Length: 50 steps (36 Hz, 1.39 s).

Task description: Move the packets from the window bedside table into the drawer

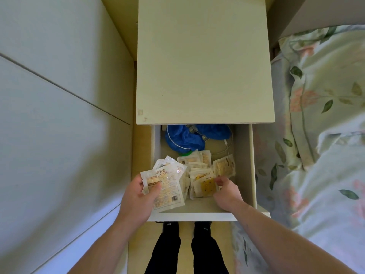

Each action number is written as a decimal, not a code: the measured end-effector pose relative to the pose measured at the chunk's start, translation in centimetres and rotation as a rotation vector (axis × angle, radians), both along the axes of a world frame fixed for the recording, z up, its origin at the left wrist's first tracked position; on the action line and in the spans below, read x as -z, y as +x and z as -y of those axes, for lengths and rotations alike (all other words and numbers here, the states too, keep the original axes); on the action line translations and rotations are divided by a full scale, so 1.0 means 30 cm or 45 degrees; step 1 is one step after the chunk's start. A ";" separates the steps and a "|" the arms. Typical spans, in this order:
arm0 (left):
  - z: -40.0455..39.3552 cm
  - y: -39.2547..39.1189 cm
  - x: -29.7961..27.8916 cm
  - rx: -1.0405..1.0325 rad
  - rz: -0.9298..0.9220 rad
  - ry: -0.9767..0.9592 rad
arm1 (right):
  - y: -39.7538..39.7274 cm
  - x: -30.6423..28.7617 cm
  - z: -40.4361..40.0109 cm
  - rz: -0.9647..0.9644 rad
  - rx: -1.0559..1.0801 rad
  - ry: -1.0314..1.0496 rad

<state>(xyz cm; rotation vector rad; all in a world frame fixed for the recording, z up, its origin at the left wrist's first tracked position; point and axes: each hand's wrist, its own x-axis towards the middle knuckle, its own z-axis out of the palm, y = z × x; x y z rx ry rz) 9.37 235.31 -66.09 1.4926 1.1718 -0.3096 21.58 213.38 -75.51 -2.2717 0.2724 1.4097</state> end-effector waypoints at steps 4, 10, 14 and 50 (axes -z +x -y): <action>-0.007 -0.008 -0.005 -0.032 0.017 -0.026 | -0.006 -0.022 0.002 0.053 -0.026 0.004; 0.000 -0.009 -0.024 -0.128 0.079 -0.277 | -0.008 -0.098 -0.050 -0.075 0.400 0.335; 0.027 -0.009 -0.005 -0.183 0.000 -0.482 | -0.028 -0.177 -0.094 -0.492 0.671 0.667; 0.056 0.080 0.253 1.197 -0.202 0.649 | 0.027 -0.139 0.080 -0.058 0.879 0.269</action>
